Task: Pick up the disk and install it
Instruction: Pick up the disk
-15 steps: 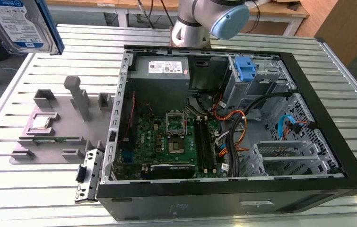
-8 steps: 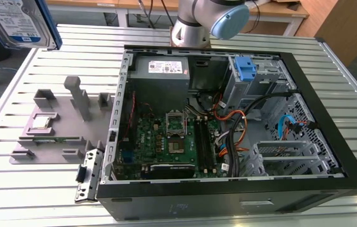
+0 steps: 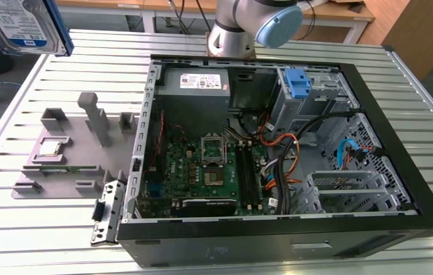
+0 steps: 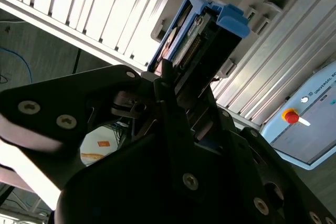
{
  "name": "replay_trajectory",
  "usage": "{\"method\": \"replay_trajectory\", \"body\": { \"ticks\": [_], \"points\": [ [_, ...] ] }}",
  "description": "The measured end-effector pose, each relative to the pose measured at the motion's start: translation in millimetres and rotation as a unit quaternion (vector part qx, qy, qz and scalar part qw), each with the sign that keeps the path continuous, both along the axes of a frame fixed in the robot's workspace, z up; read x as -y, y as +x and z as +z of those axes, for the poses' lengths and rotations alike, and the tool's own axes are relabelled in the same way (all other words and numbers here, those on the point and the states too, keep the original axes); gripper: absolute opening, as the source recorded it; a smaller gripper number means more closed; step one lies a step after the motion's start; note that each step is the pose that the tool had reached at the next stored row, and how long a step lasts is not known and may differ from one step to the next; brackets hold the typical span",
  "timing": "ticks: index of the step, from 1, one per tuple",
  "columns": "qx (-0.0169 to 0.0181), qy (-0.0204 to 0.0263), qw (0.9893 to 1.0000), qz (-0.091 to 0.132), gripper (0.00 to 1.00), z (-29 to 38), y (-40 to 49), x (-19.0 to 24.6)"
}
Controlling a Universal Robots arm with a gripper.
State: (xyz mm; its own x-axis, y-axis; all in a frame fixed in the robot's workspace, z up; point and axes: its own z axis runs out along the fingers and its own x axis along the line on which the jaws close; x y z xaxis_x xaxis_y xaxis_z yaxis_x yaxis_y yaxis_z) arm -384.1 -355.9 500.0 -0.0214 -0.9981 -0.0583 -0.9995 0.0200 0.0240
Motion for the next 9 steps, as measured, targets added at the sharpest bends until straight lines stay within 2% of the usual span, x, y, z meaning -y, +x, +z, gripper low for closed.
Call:
{"method": "replay_trajectory", "body": {
  "ticks": [4, 9],
  "points": [
    [0.0000, 0.0000, 1.0000, 0.000, 0.35, 0.1, 1.8, 0.1],
    [-0.0001, 0.0000, 1.0000, 0.000, 0.35, 0.1, 9.7, 0.0]
  ]
}}
